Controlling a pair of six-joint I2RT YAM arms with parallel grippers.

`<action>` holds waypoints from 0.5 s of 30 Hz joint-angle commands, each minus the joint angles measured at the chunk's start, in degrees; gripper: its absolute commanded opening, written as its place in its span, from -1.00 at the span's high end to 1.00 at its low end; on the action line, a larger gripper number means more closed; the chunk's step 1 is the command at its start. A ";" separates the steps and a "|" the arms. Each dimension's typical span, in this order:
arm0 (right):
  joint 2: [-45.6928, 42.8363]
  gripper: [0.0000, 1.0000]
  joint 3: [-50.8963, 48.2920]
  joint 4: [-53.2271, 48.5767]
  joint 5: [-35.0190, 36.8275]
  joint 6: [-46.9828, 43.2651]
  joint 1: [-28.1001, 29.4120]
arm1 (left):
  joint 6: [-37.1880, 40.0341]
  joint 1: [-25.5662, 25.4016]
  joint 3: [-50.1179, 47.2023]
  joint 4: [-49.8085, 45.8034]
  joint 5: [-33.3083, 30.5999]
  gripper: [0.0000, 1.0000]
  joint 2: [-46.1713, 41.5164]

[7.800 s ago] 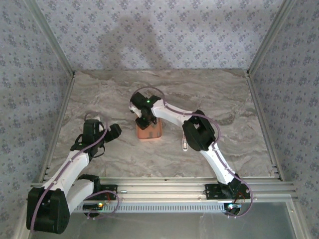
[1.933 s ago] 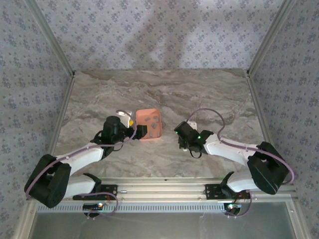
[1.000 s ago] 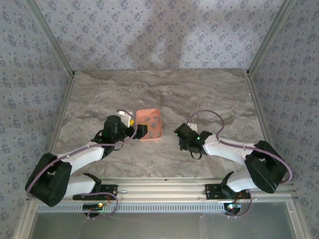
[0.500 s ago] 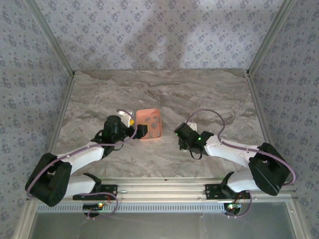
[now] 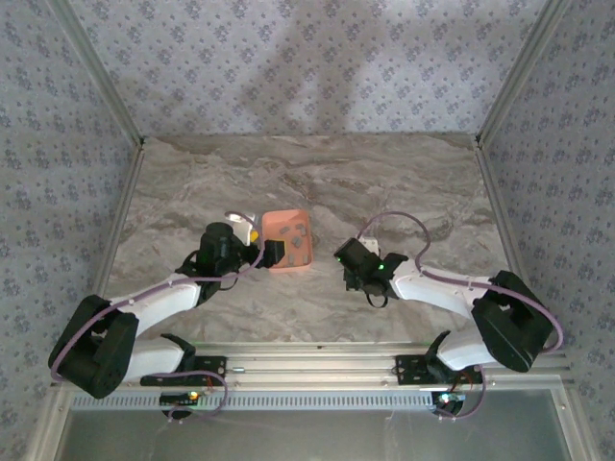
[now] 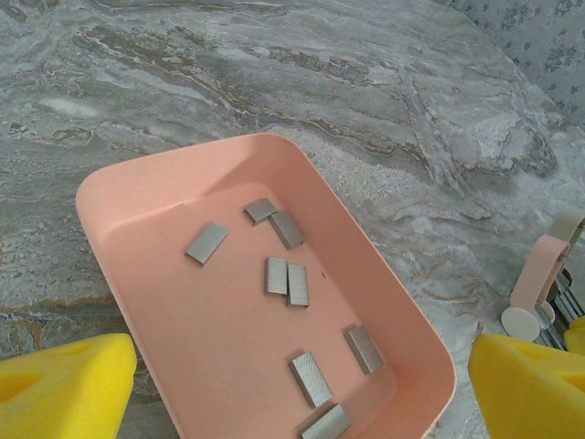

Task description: Load the staples into the stapler

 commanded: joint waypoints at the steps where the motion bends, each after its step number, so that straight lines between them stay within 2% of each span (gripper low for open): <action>1: 0.53 0.68 -0.39 -0.09 0.19 -0.03 0.01 | 1.13 -0.51 0.77 0.99 0.57 -0.88 -0.65; 15: 1.35 0.68 -0.90 -0.62 0.96 0.07 0.12 | 1.26 -0.56 0.94 0.83 0.66 -0.88 -0.65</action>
